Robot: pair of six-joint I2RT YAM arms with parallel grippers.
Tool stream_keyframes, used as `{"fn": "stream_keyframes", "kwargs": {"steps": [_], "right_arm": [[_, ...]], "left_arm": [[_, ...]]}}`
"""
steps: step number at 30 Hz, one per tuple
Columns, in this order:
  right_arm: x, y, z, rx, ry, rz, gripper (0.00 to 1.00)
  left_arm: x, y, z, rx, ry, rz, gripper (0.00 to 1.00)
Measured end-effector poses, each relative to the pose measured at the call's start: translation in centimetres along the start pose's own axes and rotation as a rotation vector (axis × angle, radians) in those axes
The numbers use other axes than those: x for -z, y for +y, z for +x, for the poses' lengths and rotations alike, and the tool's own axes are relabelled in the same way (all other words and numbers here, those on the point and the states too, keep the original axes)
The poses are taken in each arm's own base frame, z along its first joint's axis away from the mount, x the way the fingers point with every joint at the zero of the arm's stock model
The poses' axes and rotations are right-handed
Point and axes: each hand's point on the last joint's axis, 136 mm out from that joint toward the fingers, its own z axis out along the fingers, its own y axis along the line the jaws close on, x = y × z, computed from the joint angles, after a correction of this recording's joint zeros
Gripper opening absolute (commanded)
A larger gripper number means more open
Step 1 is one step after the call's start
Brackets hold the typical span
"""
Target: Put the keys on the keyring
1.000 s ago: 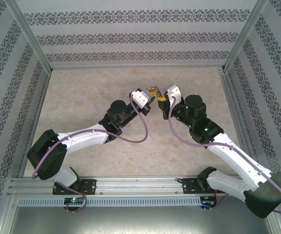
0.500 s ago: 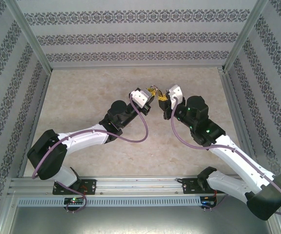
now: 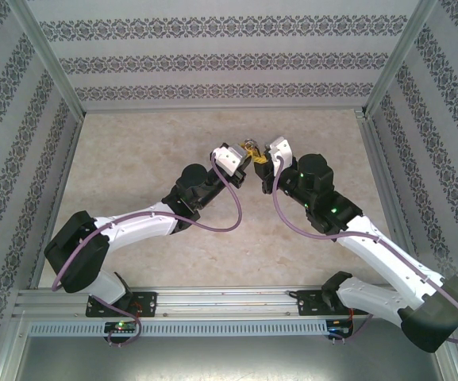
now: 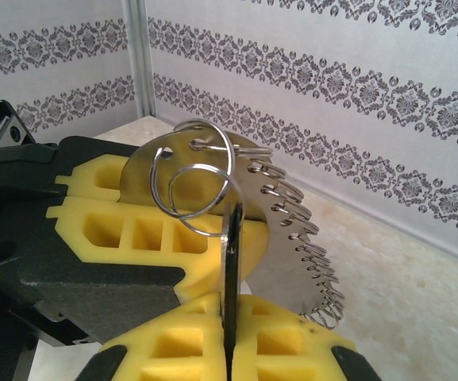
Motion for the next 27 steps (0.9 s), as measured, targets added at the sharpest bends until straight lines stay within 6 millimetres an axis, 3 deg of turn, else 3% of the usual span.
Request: {"fn": "stream_keyframes", "kwargs": {"steps": [13,27], "right_arm": [[1.2,-1.1,-1.1,0.001,-0.038,0.058,0.0],[-0.2,-0.6,0.3,0.0,0.011,0.036,0.0]], "left_arm": [[0.1,-0.6,-0.1,0.003,-0.003,0.014,0.0],[0.1,-0.6,0.1,0.002,0.005,0.009,0.0]]}}
